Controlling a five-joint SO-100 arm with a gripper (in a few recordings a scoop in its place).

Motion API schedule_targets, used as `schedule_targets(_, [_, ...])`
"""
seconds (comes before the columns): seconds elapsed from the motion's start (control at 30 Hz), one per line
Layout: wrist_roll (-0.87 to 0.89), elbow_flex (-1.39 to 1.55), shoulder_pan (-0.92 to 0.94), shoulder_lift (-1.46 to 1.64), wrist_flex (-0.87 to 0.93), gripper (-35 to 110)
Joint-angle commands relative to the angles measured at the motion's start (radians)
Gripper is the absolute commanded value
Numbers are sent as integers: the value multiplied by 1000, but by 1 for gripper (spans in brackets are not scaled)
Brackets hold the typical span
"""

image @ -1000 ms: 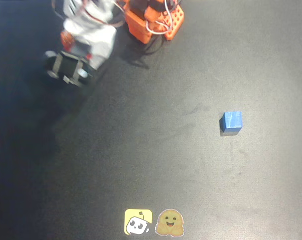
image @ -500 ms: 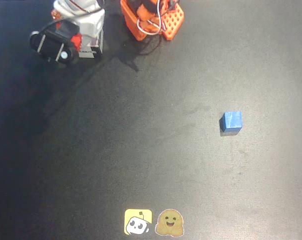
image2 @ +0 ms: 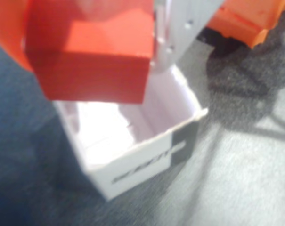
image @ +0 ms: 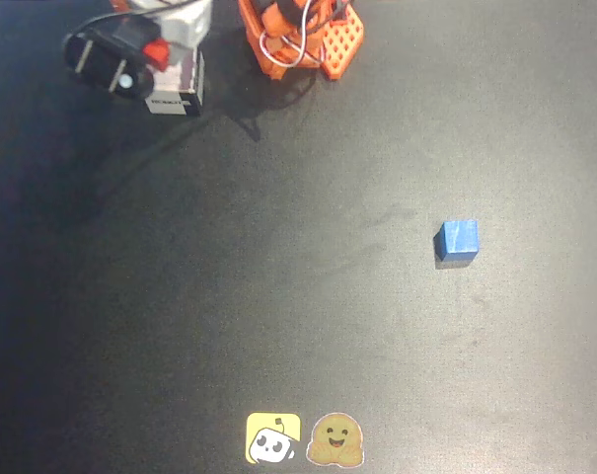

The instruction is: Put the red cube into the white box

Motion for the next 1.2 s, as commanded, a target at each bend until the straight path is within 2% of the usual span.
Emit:
schedule_targets(0.0, [18, 25, -5, 57, 6, 0])
schedule_targets(0.53, [8, 144, 20, 150, -25, 4])
schedule_targets(0.67, [-31, 201, 66, 156, -92, 6])
schedule_targets(1.07, [-86, 281, 78, 273, -143, 24])
schedule_targets(1.17, [-83, 302, 74, 310, -149, 25])
